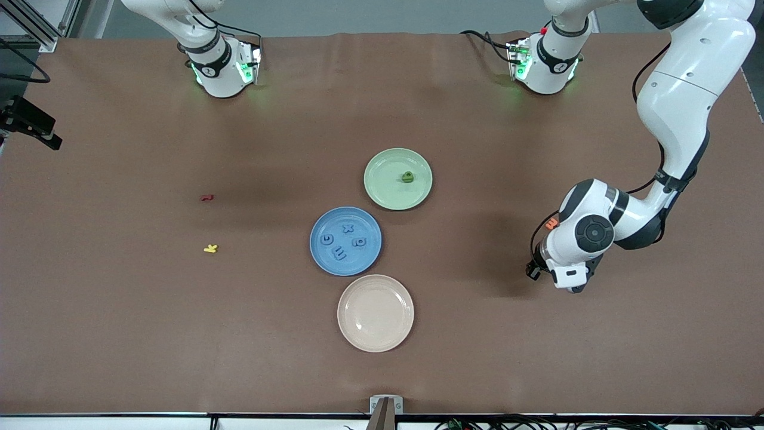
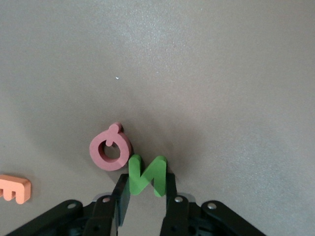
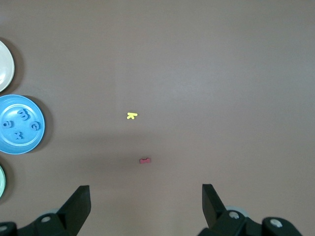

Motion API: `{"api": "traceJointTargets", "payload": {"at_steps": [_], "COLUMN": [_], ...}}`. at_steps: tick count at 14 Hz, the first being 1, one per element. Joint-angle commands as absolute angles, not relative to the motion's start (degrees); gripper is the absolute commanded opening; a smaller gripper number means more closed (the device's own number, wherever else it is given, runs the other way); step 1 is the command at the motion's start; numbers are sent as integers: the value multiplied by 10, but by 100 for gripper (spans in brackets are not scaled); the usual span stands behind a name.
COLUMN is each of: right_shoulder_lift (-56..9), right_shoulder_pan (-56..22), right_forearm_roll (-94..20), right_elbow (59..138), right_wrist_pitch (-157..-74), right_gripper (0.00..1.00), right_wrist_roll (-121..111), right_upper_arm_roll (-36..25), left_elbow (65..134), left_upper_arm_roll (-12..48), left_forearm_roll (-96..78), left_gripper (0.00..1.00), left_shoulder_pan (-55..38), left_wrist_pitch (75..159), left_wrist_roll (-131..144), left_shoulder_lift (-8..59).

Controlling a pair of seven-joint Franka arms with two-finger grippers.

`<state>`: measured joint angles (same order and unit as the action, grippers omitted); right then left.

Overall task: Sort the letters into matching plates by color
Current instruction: 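Carry the green N over the green plate with the left gripper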

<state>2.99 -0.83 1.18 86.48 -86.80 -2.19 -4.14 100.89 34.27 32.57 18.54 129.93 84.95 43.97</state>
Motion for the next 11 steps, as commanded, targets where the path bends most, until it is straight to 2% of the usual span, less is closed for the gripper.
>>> {"api": "traceJointTargets", "payload": {"at_steps": [1,5,11], "right_shoulder_lift": [22,22,22], "right_shoulder_pan": [-1,-2,0], "right_forearm_roll": [17,14,-7], "right_elbow": [846,845,844], "right_wrist_pitch": [-862,-863,-867], "right_gripper": [100,100,100], "right_wrist_roll": [-25,-25,-25], "right_upper_arm_roll": [-37,-37,-39], "left_elbow": [1007,1006,1009], "left_upper_arm_roll": [341,354,436], "left_forearm_roll": [329,323,322], "left_gripper": [10,3,1], "left_shoulder_pan": [181,178,181], "left_wrist_pitch": [1298,1293,1259], "left_wrist_roll": [846,853,902], "left_shoulder_lift": [441,426,423]}}
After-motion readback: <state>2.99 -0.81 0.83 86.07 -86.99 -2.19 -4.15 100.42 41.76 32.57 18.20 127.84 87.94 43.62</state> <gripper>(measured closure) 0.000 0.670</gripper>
